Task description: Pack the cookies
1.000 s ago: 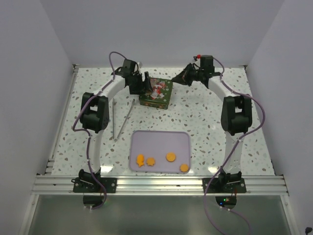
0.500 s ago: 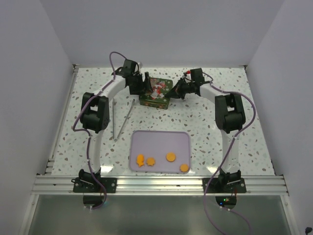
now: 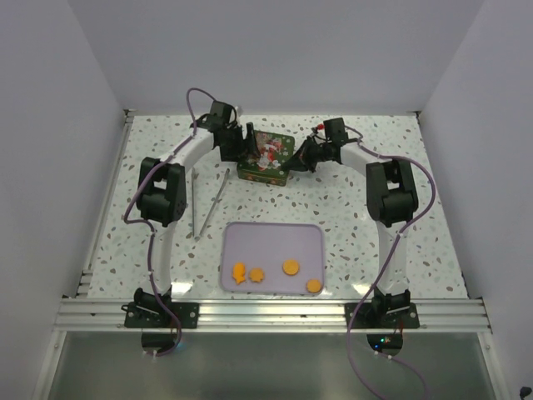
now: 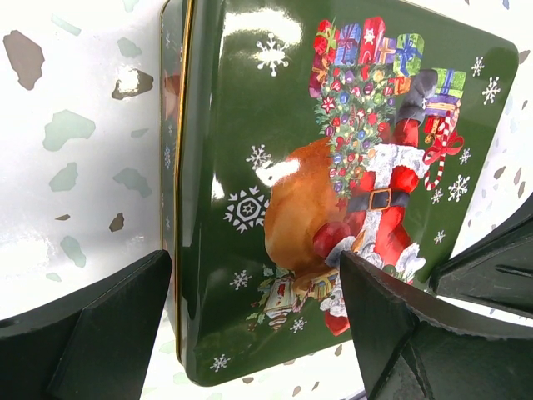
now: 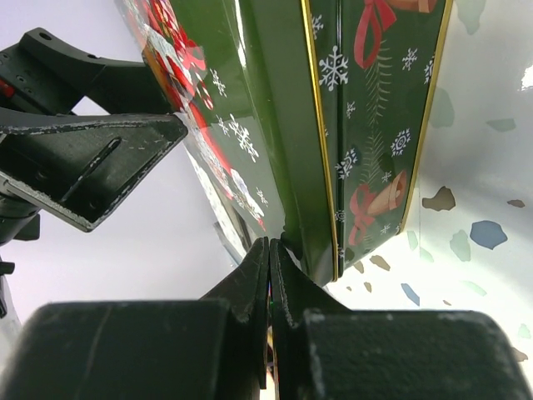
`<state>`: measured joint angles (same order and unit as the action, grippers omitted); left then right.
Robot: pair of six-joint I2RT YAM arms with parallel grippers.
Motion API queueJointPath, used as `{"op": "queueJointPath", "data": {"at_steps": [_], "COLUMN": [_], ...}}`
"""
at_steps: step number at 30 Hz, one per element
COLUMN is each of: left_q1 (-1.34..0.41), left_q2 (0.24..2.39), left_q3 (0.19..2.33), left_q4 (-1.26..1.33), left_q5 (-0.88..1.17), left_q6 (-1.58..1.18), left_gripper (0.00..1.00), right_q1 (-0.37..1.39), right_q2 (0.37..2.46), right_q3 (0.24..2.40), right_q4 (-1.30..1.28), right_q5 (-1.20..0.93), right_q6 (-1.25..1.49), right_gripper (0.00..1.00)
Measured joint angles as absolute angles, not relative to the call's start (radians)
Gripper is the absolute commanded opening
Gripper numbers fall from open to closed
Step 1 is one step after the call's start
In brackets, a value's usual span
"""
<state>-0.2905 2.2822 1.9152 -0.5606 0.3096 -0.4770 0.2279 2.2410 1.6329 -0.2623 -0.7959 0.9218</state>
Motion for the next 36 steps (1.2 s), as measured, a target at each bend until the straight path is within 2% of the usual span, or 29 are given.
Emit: {"op": "queueJointPath", "data": {"at_steps": [1, 4, 5, 8, 11, 21, 24, 30, 31, 36], "left_q1": [-0.29, -0.29, -0.29, -0.29, -0.29, -0.257, -0.231, -0.156, -0.143, -0.097], "left_q2": [2.282, 2.282, 2.282, 2.282, 2.282, 2.282, 2.28, 2.202, 2.176, 2.009], "left_q3": [1.917, 1.923, 1.925, 1.93, 1.934, 1.934, 1.932, 1.853, 1.832, 1.726], "left_q4": [-0.562, -0.563, -0.564, -0.564, -0.565, -0.566, -0.566, -0.567, -0.567, -0.556], "left_q5": [0.31, 0.31, 0.31, 0.309, 0.308, 0.305, 0.3, 0.257, 0.245, 0.148], "left_q6": [-0.477, -0.477, -0.477, -0.474, -0.473, -0.466, -0.46, -0.448, -0.448, -0.442], "left_gripper": [0.87, 0.87, 0.87, 0.88, 0.89, 0.92, 0.93, 0.96, 0.97, 0.99], "right_q1": [0.228, 0.228, 0.228, 0.228, 0.228, 0.228, 0.228, 0.232, 0.235, 0.261], "right_q2": [2.241, 2.241, 2.241, 2.241, 2.241, 2.237, 2.234, 2.187, 2.168, 2.011], "right_q3": [1.634, 1.639, 1.643, 1.672, 1.718, 1.833, 1.845, 1.878, 1.883, 1.884], "right_q4": [-0.263, -0.263, -0.264, -0.266, -0.262, -0.232, -0.232, -0.314, -0.339, -0.452], "right_q5": [-0.796, -0.796, -0.796, -0.796, -0.796, -0.803, -0.804, -0.791, -0.782, -0.731], "right_q6": [0.922, 0.923, 0.924, 0.929, 0.941, 0.991, 0.994, 0.92, 0.892, 0.75], "right_gripper": [0.0, 0.11, 0.19, 0.33, 0.37, 0.42, 0.48, 0.69, 0.74, 0.88]}}
